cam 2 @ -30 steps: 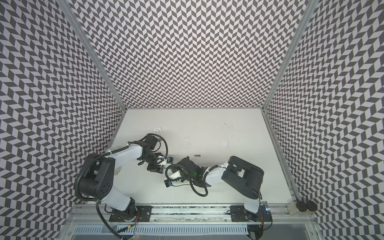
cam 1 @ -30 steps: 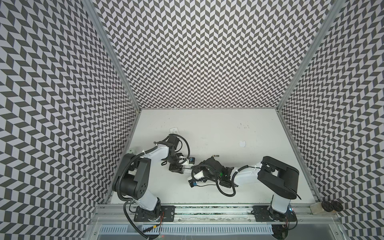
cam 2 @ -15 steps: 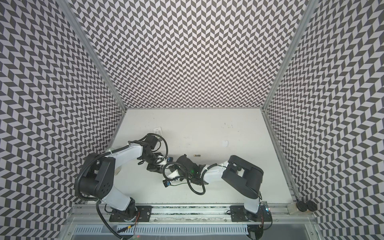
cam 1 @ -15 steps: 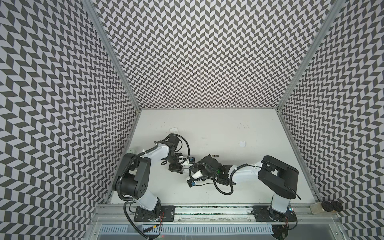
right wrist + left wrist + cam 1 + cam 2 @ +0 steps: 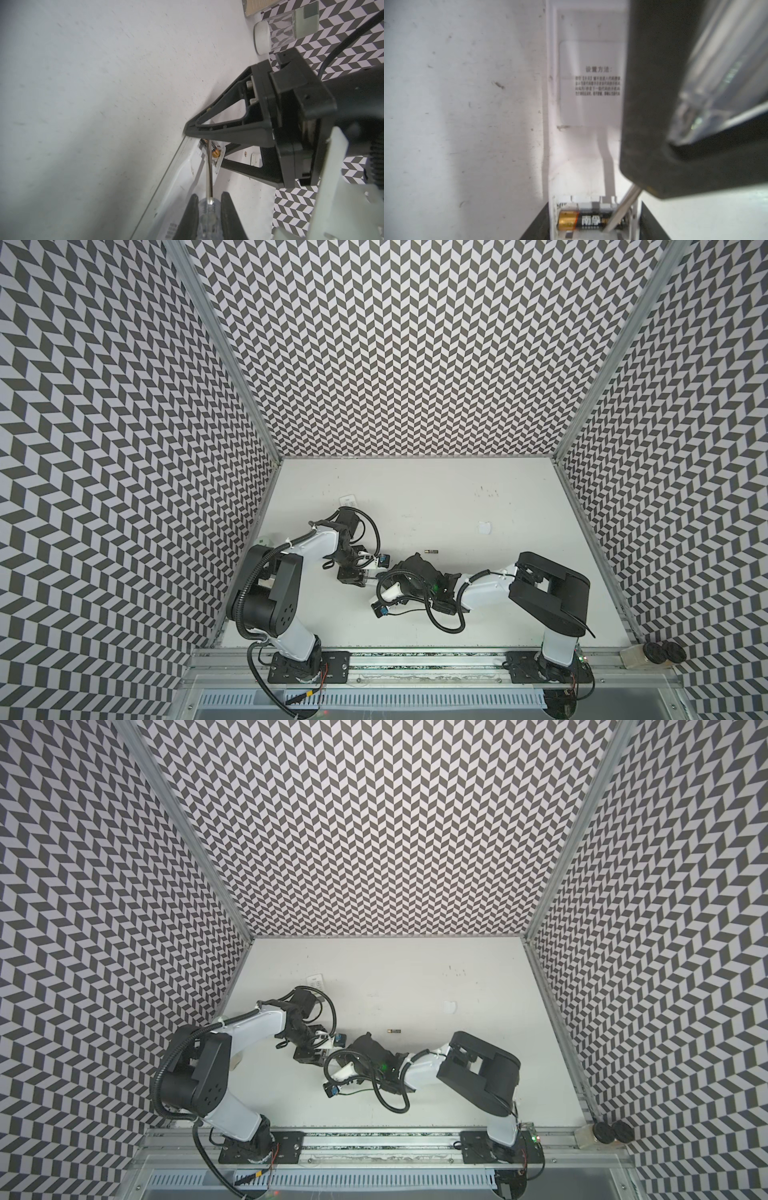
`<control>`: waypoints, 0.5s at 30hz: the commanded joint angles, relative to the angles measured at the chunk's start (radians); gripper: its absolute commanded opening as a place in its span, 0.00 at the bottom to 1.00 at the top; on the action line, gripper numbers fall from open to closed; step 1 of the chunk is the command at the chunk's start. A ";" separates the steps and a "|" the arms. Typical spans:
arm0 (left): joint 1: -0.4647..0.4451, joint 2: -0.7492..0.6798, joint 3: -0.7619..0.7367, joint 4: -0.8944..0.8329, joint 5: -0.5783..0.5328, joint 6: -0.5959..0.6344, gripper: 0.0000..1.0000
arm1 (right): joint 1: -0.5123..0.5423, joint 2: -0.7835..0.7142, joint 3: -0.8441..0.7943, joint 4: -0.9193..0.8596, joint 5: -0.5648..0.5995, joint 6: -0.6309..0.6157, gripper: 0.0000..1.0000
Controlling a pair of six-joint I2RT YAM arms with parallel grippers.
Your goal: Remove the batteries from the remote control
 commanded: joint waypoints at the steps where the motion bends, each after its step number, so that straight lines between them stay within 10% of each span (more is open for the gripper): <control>1: 0.012 -0.021 -0.007 -0.037 -0.020 0.015 0.63 | -0.007 -0.037 -0.007 -0.004 0.001 0.014 0.00; 15: 0.029 0.002 0.014 -0.042 0.027 0.055 0.62 | -0.016 -0.022 0.057 -0.145 0.007 -0.023 0.00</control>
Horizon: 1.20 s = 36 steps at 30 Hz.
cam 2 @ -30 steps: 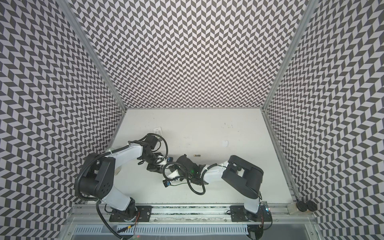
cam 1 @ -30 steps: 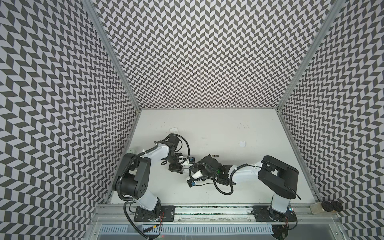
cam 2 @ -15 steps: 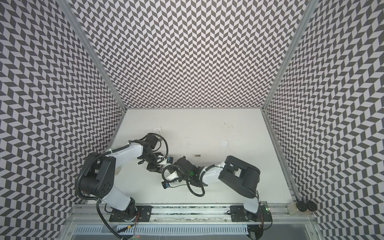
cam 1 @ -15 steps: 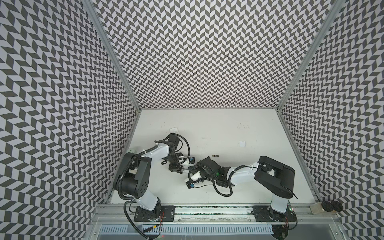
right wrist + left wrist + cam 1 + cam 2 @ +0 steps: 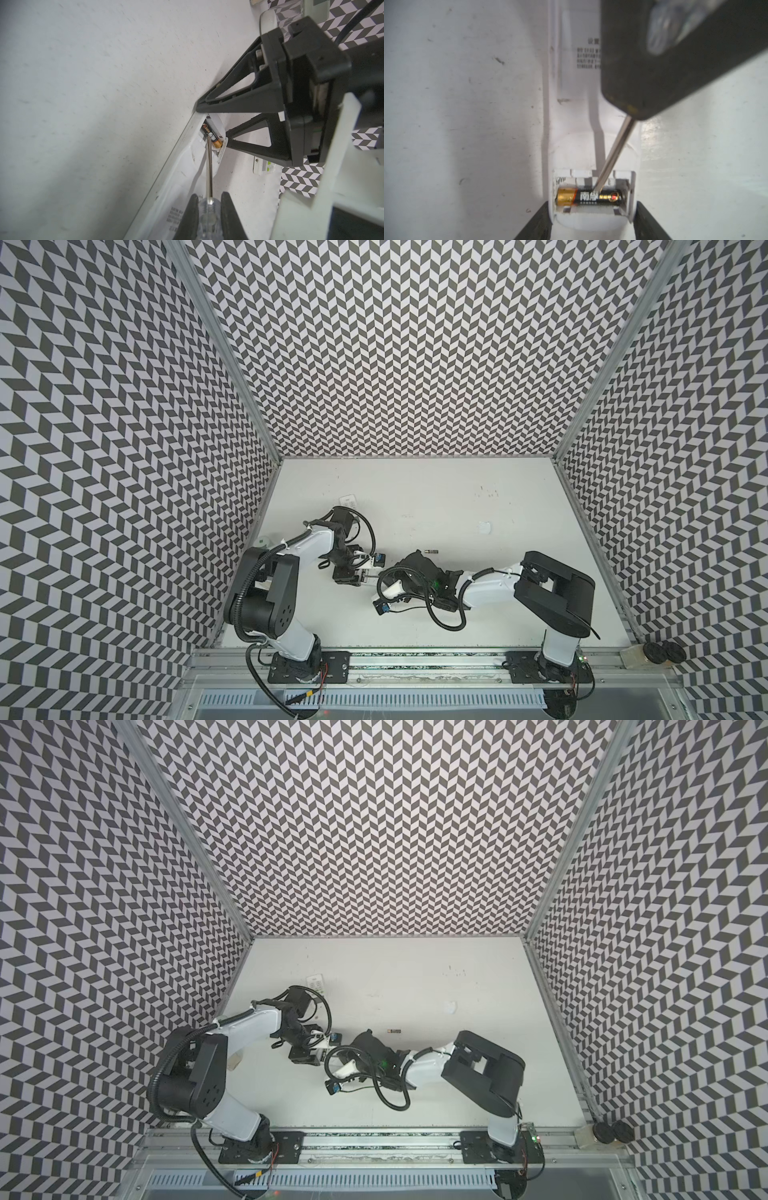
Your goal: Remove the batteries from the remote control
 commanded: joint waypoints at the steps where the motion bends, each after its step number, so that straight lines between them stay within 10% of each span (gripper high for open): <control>1: -0.019 0.018 0.016 -0.016 0.039 0.010 0.63 | -0.001 -0.001 0.033 -0.052 0.011 -0.020 0.00; 15: -0.018 0.041 -0.018 0.022 0.002 0.005 0.52 | 0.002 0.018 0.098 -0.149 -0.027 -0.068 0.00; 24: 0.017 -0.003 -0.041 0.031 -0.048 0.011 0.78 | 0.001 0.024 0.129 -0.174 -0.031 -0.083 0.00; 36: 0.006 0.032 -0.034 0.024 0.049 -0.005 0.56 | 0.013 0.062 0.127 -0.132 -0.045 -0.071 0.00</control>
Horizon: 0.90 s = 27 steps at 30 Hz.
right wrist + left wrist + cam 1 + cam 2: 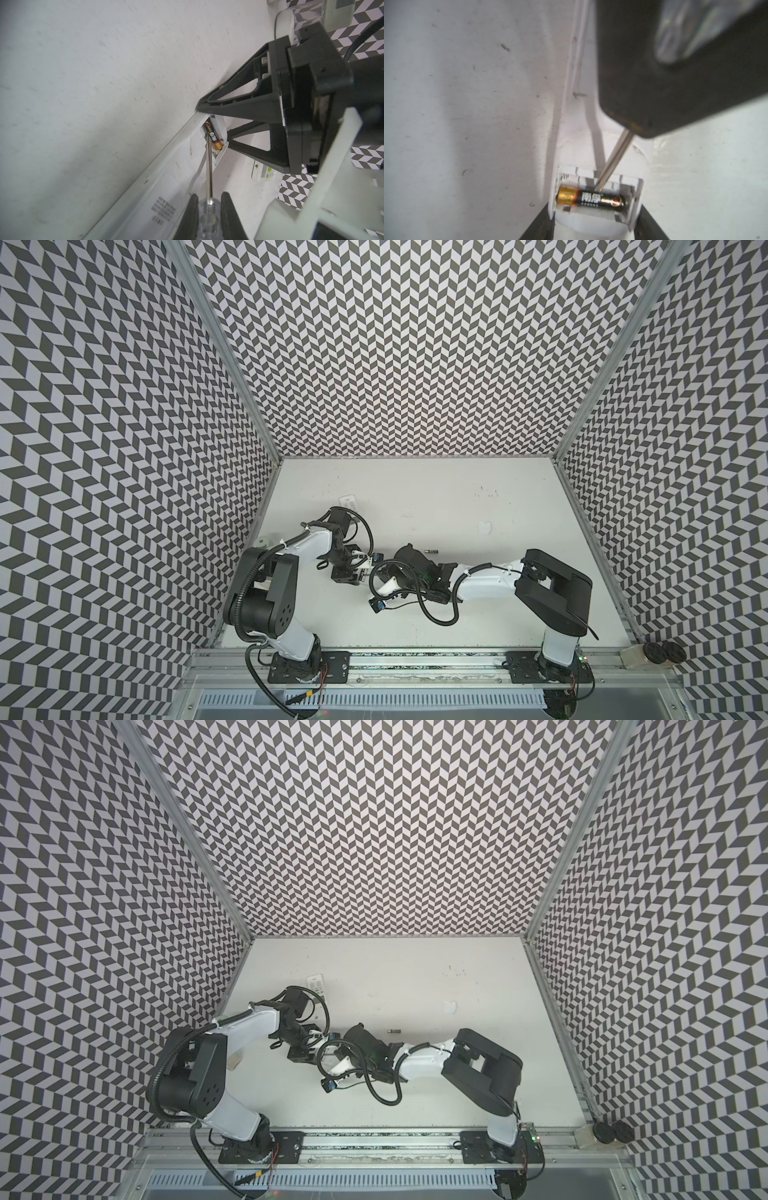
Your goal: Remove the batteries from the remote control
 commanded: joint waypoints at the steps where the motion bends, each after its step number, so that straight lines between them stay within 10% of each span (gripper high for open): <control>1: -0.023 0.035 -0.016 -0.008 0.055 -0.023 0.56 | 0.014 0.046 0.006 0.058 -0.044 0.019 0.00; 27: -0.051 0.008 -0.069 0.027 0.097 -0.055 0.59 | 0.010 0.066 -0.186 0.446 -0.012 0.215 0.00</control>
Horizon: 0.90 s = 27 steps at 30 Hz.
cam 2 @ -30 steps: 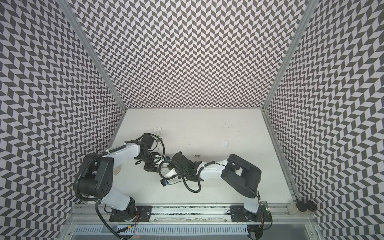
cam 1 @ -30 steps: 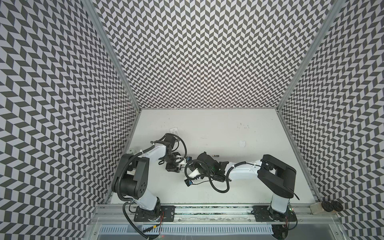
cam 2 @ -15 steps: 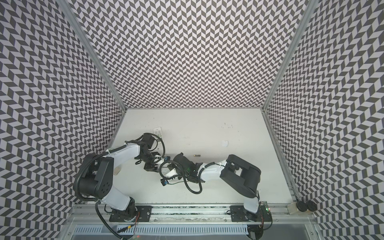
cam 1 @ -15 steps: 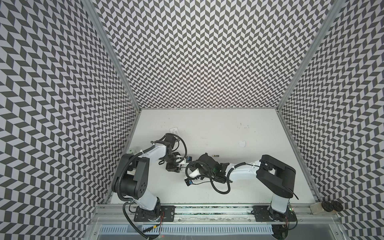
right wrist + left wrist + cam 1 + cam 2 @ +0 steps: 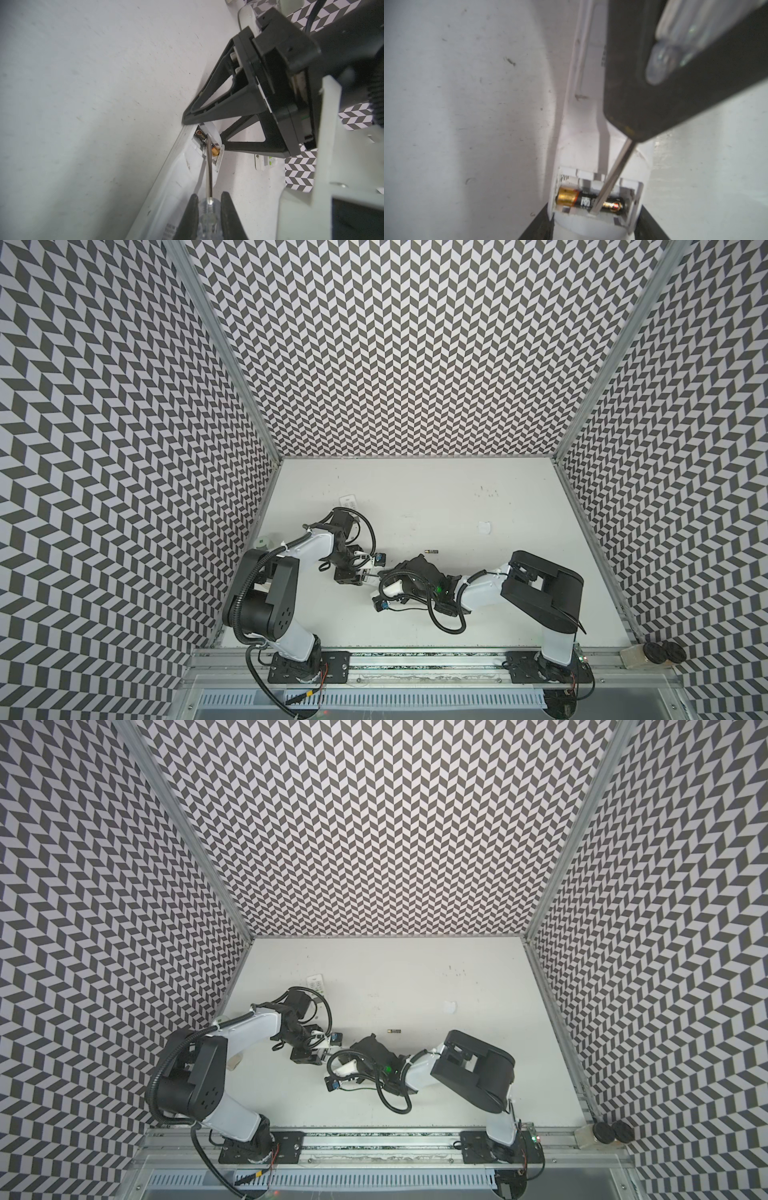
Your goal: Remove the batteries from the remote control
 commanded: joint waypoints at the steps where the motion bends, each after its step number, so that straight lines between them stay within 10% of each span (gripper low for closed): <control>1: -0.024 0.028 -0.043 -0.012 0.072 -0.005 0.59 | 0.008 0.018 0.012 -0.011 -0.012 -0.046 0.00; 27: -0.026 0.043 -0.007 -0.027 0.058 -0.012 0.59 | -0.017 -0.154 0.113 -0.437 -0.013 -0.127 0.00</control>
